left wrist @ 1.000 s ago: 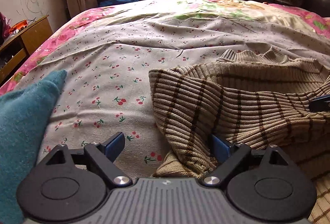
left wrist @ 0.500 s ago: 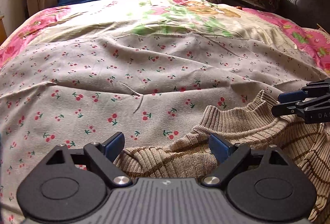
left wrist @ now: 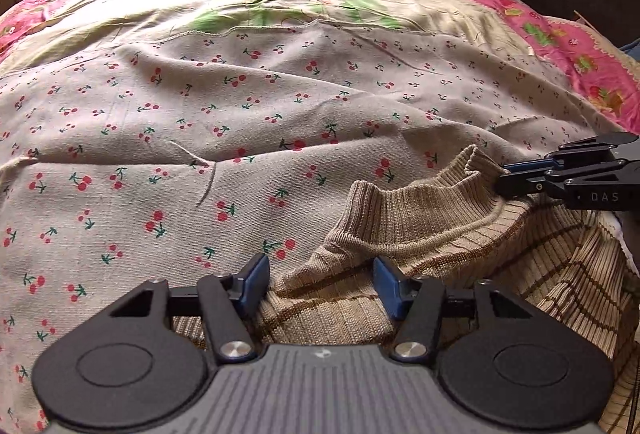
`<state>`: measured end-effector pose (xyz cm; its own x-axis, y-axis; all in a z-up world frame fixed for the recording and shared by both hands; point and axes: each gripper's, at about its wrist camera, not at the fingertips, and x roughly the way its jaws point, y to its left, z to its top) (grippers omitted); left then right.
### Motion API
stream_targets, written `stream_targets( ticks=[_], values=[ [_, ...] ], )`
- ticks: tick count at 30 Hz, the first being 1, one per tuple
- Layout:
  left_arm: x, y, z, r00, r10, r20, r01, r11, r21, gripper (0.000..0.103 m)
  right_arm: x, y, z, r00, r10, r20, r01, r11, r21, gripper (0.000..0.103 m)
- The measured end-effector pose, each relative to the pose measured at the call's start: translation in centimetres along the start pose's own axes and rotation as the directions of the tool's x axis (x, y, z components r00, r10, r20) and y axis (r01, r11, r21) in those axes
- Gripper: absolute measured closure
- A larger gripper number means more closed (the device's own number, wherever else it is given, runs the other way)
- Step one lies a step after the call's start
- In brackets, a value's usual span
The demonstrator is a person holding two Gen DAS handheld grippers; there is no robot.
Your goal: Fold small clothes
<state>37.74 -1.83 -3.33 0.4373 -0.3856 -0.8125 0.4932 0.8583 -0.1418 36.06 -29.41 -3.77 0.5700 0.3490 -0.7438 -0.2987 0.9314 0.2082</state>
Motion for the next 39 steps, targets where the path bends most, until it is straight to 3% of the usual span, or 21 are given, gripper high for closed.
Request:
stream_targets(
  ticks=[5, 12, 14, 16, 22, 25, 27, 30, 34, 39],
  values=[
    [0.2, 0.4, 0.4, 1.0, -0.03, -0.004, 0.03, 0.999, -0.011, 0.038, -0.6, -0.1, 0.1, 1.0, 0.004, 0.029, -0.005, 1.0, 0.022, 0.091],
    [1.3, -0.9, 0.7, 0.999, 0.036, -0.03, -0.033, 0.996, 0.087, 0.031, 0.0, -0.4, 0.0, 1.0, 0.024, -0.005, -0.024, 1.0, 0.02, 0.085],
    [1.2, -1.0, 0.7, 0.999, 0.031, -0.029, -0.028, 0.995, 0.098, 0.035, 0.3, -0.4, 0.0, 0.999, 0.035, -0.007, -0.035, 0.999, 0.005, 0.08],
    [0.9, -1.5, 0.4, 1.0, 0.014, -0.02, -0.011, 0.994, 0.111, 0.053, 0.6, -0.5, -0.1, 0.999, 0.05, -0.009, -0.05, 0.999, 0.007, 0.075],
    [1.1, -1.9, 0.8, 1.0, -0.01, -0.022, 0.012, 0.996, 0.091, 0.066, 0.6, -1.0, -0.3, 0.994, 0.109, -0.004, -0.109, 0.994, 0.007, 0.067],
    [1.3, -1.6, 0.6, 1.0, -0.024, -0.006, 0.025, 0.998, 0.063, 0.072, 1.1, -0.4, -0.3, 1.0, 0.021, -0.007, -0.021, 1.0, -0.008, 0.088],
    [0.7, -1.8, 0.3, 0.999, -0.012, 0.03, 0.01, 0.998, 0.059, 0.078, 0.9, 0.4, -0.2, 1.0, -0.019, 0.006, 0.019, 1.0, -0.025, 0.092],
    [-0.1, -1.9, 0.6, 0.996, 0.018, 0.088, -0.021, 0.999, 0.038, 0.08, -0.7, 0.9, 0.3, 0.996, -0.042, 0.078, 0.043, 0.999, -0.013, 0.093],
    [-0.7, -1.2, 1.4, 0.982, 0.031, 0.188, -0.024, 0.999, -0.041, 0.08, -2.1, -0.3, 1.7, 0.981, -0.072, 0.179, 0.056, 0.994, 0.089, 0.094],
    [2.6, -2.2, 0.5, 0.978, 0.133, 0.158, -0.13, 0.991, -0.025, 0.078, 2.6, 0.4, 0.2, 0.981, -0.169, 0.094, 0.164, 0.985, 0.057, 0.089]
  ],
)
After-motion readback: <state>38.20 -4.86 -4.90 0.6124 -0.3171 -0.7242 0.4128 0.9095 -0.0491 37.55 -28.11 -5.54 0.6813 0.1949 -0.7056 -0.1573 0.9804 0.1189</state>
